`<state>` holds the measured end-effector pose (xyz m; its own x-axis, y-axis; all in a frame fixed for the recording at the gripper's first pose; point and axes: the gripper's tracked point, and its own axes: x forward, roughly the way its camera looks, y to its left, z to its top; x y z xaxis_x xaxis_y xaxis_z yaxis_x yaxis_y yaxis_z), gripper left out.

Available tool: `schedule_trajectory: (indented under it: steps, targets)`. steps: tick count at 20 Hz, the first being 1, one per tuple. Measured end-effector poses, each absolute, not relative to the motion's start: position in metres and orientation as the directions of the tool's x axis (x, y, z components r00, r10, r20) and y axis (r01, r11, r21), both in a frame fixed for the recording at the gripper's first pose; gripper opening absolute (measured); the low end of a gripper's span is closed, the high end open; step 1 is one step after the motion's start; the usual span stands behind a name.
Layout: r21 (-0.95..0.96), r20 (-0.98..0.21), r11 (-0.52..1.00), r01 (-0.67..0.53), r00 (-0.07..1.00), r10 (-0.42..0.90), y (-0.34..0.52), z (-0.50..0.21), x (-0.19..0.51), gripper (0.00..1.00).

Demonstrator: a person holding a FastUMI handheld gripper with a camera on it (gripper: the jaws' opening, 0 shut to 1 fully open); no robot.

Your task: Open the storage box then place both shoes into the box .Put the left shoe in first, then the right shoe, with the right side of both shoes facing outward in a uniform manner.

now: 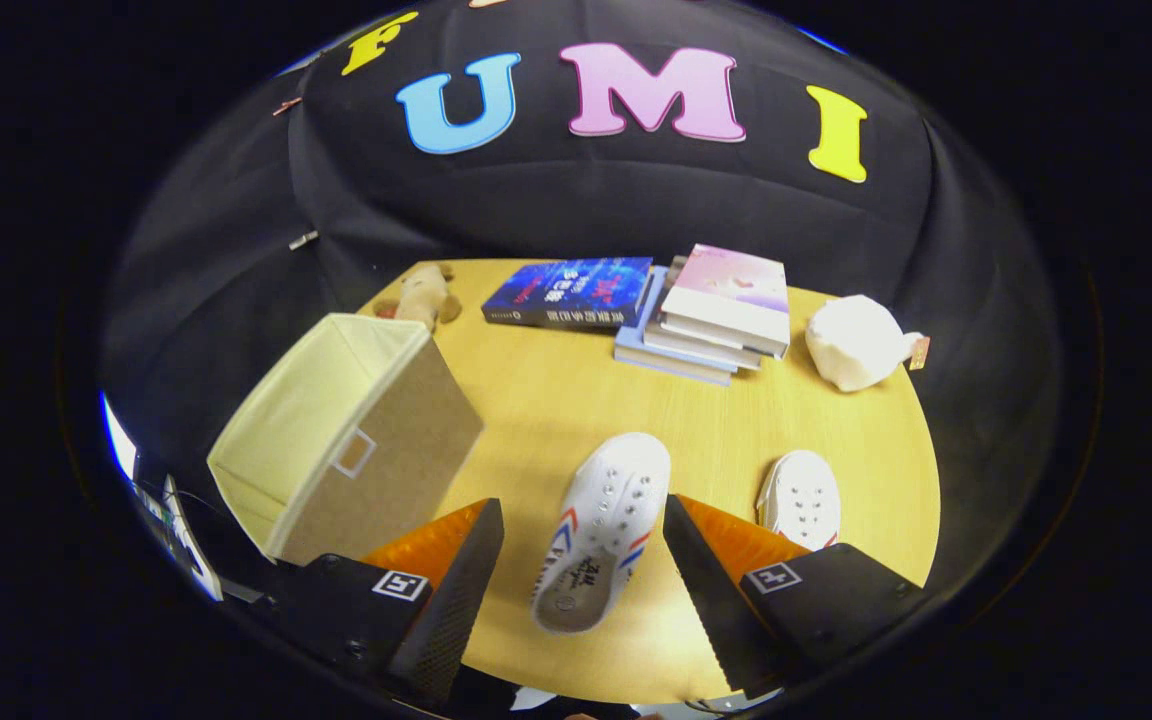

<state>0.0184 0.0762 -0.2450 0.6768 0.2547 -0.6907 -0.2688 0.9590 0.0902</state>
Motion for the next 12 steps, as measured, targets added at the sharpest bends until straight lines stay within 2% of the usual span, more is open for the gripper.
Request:
schedule_trajectory:
  steps: [8, 12]
  targets:
    - [0.105, -0.794, 0.959, -0.264, 0.558, 0.241, 0.053, -0.341, 0.013, 0.97]
    - [0.167, -0.822, 0.958, -0.231, 0.503, 0.265, 0.054, -0.367, 0.015, 0.90]
